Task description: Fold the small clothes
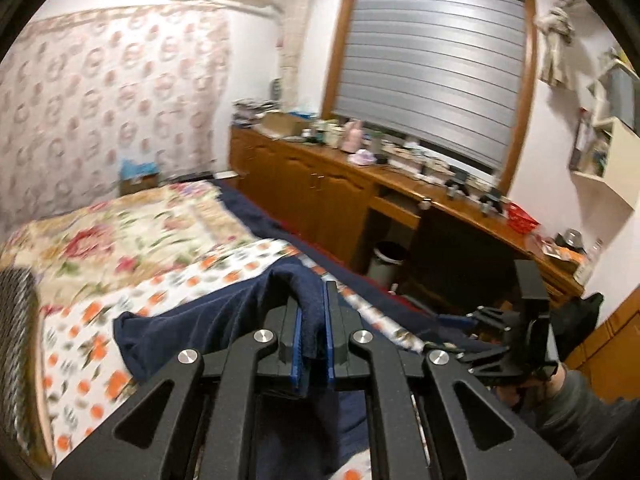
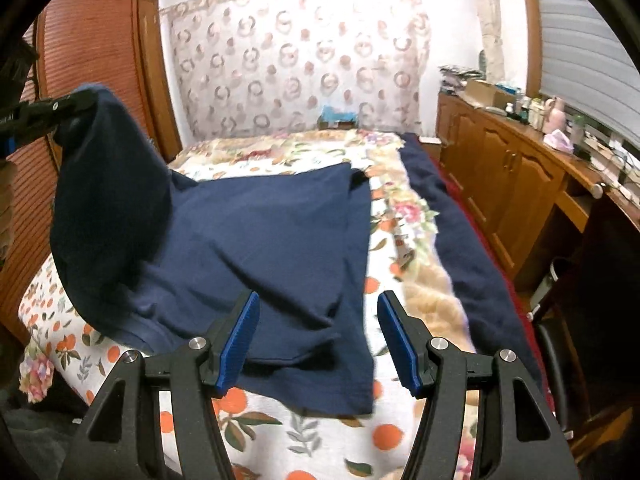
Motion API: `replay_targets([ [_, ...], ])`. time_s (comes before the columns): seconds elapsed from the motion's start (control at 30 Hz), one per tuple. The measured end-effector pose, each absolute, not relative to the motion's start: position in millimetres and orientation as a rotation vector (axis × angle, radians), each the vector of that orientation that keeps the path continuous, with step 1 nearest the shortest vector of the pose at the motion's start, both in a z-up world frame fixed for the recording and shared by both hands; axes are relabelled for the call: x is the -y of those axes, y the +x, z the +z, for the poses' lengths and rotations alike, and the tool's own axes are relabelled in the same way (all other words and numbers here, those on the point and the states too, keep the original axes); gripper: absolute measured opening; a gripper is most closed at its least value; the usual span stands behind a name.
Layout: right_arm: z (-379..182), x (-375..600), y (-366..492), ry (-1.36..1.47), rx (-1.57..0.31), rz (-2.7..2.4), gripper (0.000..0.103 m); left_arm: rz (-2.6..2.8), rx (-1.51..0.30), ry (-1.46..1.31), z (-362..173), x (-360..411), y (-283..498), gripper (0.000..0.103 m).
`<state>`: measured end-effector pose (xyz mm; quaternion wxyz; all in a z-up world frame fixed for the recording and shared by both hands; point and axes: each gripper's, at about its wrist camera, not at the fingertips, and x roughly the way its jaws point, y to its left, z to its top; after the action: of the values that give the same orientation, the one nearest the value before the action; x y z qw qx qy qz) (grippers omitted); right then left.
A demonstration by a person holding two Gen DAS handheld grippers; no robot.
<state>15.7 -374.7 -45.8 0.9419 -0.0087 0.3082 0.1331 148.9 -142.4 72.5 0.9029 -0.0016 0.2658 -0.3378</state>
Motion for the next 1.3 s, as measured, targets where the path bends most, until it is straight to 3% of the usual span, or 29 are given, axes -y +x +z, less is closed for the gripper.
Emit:
replay_targets([
  [0.17, -47.6, 377.5, 3.1, 0.004, -0.607, 0.256, 0.063, -0.762, -0.556, 0.043, 77.6, 181.1, 146.4, 0.010],
  [0.37, -52.9, 377.0, 4.7, 0.019, -0.608, 0.253, 0.063, -0.763, -0.648, 0.066, 44.6, 194.6, 154.1, 0.010],
  [0.47, -51.8, 381.0, 11.1, 0.024, -0.612, 0.248, 0.063, -0.750, -0.694, 0.082, 32.0, 194.9, 156.1, 0.018],
  [0.53, -51.1, 379.6, 12.3, 0.024, -0.612, 0.249, 0.063, -0.736, -0.681, 0.080, 31.8, 195.3, 151.2, 0.043],
  [0.73, -42.5, 378.5, 19.2, 0.005, -0.607, 0.254, 0.063, -0.653, -0.635, 0.086, 28.6, 164.6, 147.9, 0.077],
  [1.3, -34.7, 292.4, 85.7, -0.131, -0.624, 0.472, 0.063, -0.372, -0.634, 0.039, -8.9, 55.3, 158.1, 0.077],
])
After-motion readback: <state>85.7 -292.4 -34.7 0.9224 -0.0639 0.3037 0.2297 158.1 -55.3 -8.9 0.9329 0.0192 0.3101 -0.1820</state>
